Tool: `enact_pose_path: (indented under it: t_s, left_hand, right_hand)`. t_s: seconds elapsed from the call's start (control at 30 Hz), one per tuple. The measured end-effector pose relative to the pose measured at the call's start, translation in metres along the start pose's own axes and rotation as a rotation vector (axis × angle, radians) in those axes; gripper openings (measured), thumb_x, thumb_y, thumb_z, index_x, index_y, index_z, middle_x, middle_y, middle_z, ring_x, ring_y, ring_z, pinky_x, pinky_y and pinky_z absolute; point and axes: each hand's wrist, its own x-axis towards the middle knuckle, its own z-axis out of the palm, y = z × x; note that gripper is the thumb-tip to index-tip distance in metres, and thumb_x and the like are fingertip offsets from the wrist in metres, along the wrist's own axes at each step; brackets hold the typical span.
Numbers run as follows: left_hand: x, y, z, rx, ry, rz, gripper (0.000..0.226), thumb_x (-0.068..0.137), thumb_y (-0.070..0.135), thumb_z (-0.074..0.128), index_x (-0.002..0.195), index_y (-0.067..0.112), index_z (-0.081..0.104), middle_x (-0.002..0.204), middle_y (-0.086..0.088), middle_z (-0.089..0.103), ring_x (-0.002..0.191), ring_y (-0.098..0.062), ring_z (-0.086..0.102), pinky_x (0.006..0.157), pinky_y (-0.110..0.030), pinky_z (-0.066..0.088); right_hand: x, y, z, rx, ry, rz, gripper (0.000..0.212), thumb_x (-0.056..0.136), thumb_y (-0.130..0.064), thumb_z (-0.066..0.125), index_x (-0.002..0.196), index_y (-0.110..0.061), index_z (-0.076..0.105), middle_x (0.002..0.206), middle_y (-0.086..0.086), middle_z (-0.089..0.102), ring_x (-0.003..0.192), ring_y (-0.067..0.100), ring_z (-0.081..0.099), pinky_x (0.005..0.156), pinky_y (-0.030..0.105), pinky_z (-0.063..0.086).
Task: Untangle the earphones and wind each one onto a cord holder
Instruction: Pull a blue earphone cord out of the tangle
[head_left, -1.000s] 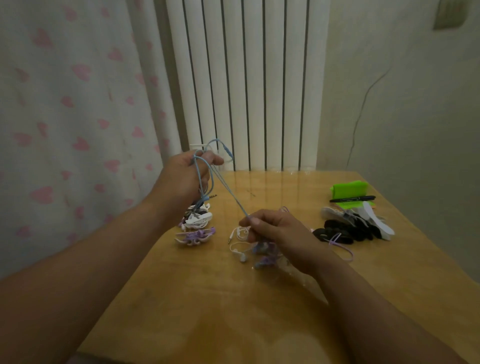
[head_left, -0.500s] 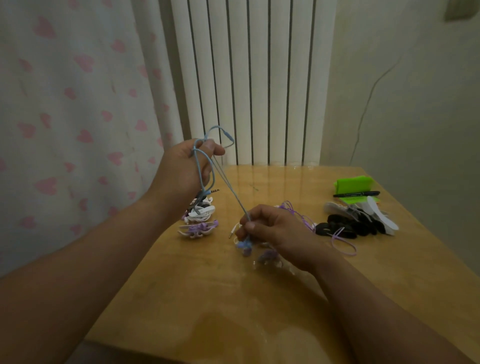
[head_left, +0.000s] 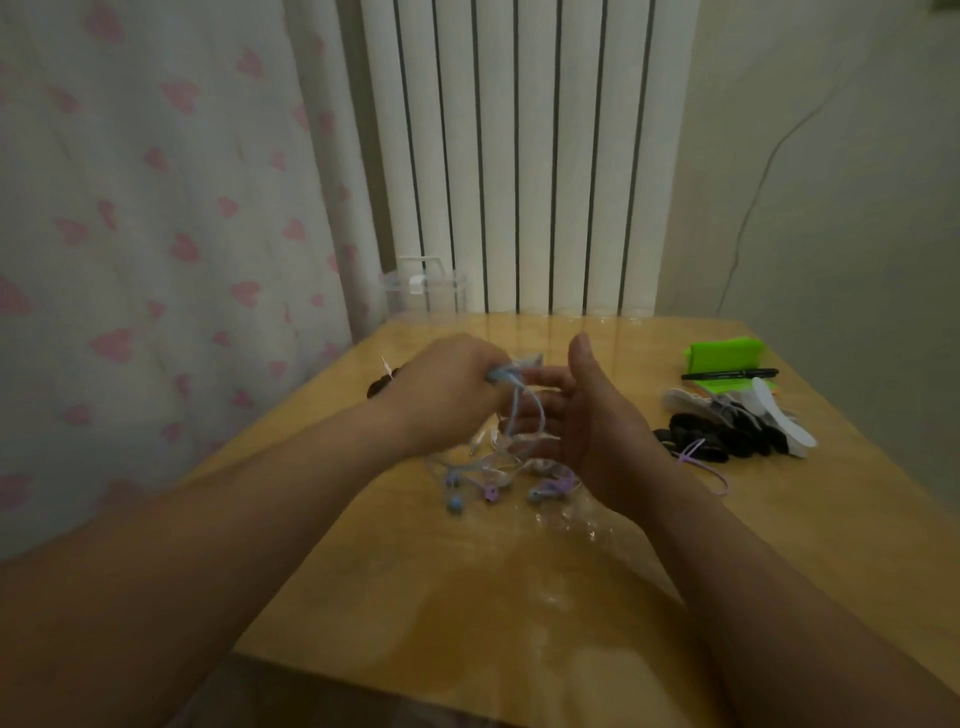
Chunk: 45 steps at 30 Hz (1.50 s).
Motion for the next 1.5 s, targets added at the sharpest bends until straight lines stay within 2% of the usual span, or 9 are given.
enact_pose_path:
  t_s: [0.13,0.3,0.57,0.73,0.87,0.93,1.07,1.2,1.5]
  left_hand:
    - [-0.010,0.008,0.026,0.163,-0.127,-0.031,0.007,0.096,0.026,0.058,0.102,0.029,0.057,0.092,0.005,0.066,0.085,-0.021,0.065,0.071,-0.039,0.053]
    - [-0.034,0.016,0.029,-0.045,-0.124,0.017,0.056,0.098,0.025,0.063,0.146,0.038,0.040,0.112,0.010,0.062,0.081,-0.007,0.063,0.067,-0.024,0.046]
    - [-0.059,0.020,0.006,-0.693,-0.373,-0.118,0.032,0.107,0.003,0.047,0.124,0.018,0.070,0.111,-0.008,0.077,0.094,-0.029,0.078,0.090,-0.042,0.062]
    - [-0.043,-0.003,0.000,-0.382,0.102,-0.023,0.022,0.103,0.033,0.063,0.124,0.033,0.069,0.080,-0.001,0.074,0.077,-0.011,0.072,0.077,-0.030,0.053]
    - [-0.015,-0.008,0.007,-0.358,-0.146,0.036,0.080,0.097,0.040,0.071,0.162,0.044,0.025,0.156,0.017,0.046,0.141,0.004,0.042,0.113,-0.026,0.039]
    - [-0.006,-0.001,0.012,-0.399,-0.333,0.027,0.079,0.097,0.028,0.071,0.160,0.047,0.026,0.160,0.021,0.037,0.146,0.004,0.032,0.117,-0.026,0.035]
    - [0.006,0.000,0.019,-0.476,-0.393,0.008,0.012,0.103,0.030,0.063,0.110,0.022,0.068,0.103,-0.003,0.072,0.103,-0.023,0.069,0.102,-0.052,0.054]
    - [0.008,-0.001,0.000,-1.104,-0.312,-0.233,0.027,0.105,0.022,0.049,0.080,0.014,0.054,0.062,0.000,0.028,0.047,-0.014,0.033,0.044,-0.026,0.042]
    - [0.013,0.008,-0.066,-1.633,-0.063,-0.175,0.031,0.109,0.026,0.040,0.105,0.009,0.066,0.048,0.007,0.028,0.035,-0.006,0.022,0.040,-0.022,0.014]
  right_hand:
    - [-0.003,0.011,0.005,-0.161,-0.033,-0.009,0.047,0.100,-0.047,0.058,0.131,-0.012,0.064,0.117,0.017,0.074,0.103,0.034,0.074,0.080,0.044,0.063]
    - [0.004,0.002,-0.015,0.041,0.174,-0.073,0.027,0.111,-0.020,0.046,0.121,-0.008,0.068,0.103,0.021,0.072,0.097,0.032,0.075,0.081,0.041,0.061]
    - [0.002,-0.005,-0.026,0.050,0.124,-0.082,0.043,0.109,-0.039,0.045,0.075,-0.015,0.052,0.075,0.006,0.046,0.074,0.023,0.051,0.082,0.041,0.046]
    - [-0.008,-0.018,-0.026,0.065,-0.060,-0.067,0.037,0.110,-0.044,0.041,0.096,-0.015,0.060,0.064,-0.001,0.024,0.051,0.013,0.022,0.044,0.024,0.029]
    - [-0.011,-0.021,-0.025,-0.021,-0.231,-0.010,0.041,0.110,-0.044,0.041,0.105,-0.010,0.064,0.062,-0.001,0.022,0.050,0.012,0.017,0.046,0.027,0.014]
    - [-0.012,-0.021,-0.026,-0.029,-0.285,-0.009,0.042,0.109,-0.043,0.040,0.098,-0.011,0.065,0.060,-0.002,0.022,0.050,0.013,0.015,0.046,0.028,0.014]
    - [-0.014,-0.021,-0.035,-0.088,-0.268,-0.057,0.033,0.104,-0.038,0.052,0.083,-0.016,0.064,0.061,-0.001,0.023,0.051,0.016,0.014,0.047,0.030,0.013]
    - [-0.015,-0.013,-0.043,-0.154,-0.096,-0.104,0.017,0.100,-0.026,0.065,0.088,-0.014,0.068,0.067,0.005,0.017,0.056,0.020,0.012,0.048,0.030,0.013]
    - [-0.014,-0.025,-0.016,-0.543,0.222,-0.178,0.024,0.105,-0.032,0.059,0.099,-0.017,0.076,0.055,-0.015,0.047,0.054,0.011,0.038,0.055,0.028,0.033]
